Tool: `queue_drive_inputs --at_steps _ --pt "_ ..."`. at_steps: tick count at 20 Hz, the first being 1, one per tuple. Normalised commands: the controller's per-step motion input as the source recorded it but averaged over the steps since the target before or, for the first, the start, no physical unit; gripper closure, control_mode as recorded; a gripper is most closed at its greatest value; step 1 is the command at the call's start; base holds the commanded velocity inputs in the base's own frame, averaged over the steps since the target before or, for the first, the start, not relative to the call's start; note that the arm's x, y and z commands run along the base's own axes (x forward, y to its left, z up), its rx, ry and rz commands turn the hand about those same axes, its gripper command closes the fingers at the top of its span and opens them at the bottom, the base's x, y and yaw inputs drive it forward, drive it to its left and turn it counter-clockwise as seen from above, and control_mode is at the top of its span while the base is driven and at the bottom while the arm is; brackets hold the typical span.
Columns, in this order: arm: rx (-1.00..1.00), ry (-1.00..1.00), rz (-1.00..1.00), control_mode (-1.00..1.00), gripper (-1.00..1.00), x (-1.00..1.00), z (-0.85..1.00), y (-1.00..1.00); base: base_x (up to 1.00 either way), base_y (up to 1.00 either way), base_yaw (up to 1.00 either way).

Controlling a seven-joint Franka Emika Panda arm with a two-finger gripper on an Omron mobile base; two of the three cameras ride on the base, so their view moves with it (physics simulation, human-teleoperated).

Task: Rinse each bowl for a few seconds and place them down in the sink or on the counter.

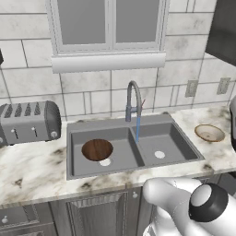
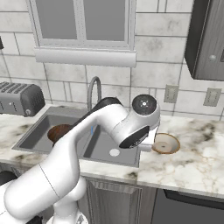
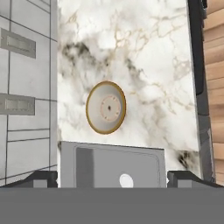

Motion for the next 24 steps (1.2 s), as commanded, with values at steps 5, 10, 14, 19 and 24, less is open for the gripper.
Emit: queue_drive_inputs --at_steps 5,10,14,19,24 --pt "0.0 -0.01 0.03 -1.0 -1.0 0.01 -0.19 -0.1 0.0 0.0 0.0" --pt "0.01 -0.03 0.05 -1.0 -1.0 0.0 -0.18 -0.1 0.0 0.0 0.0" --pt "0.0 -0.04 0.05 -1.0 -1.0 0.01 -0.16 -0.1 0.0 0.0 0.0" --pt "0.0 -0.05 0.05 -1.0 -1.0 0.04 -0.18 -0.06 0.0 0.0 0.0" --pt "0.0 -0.04 0.06 -1.0 -1.0 0.11 -0.15 -0.07 0.0 0.0 0.0"
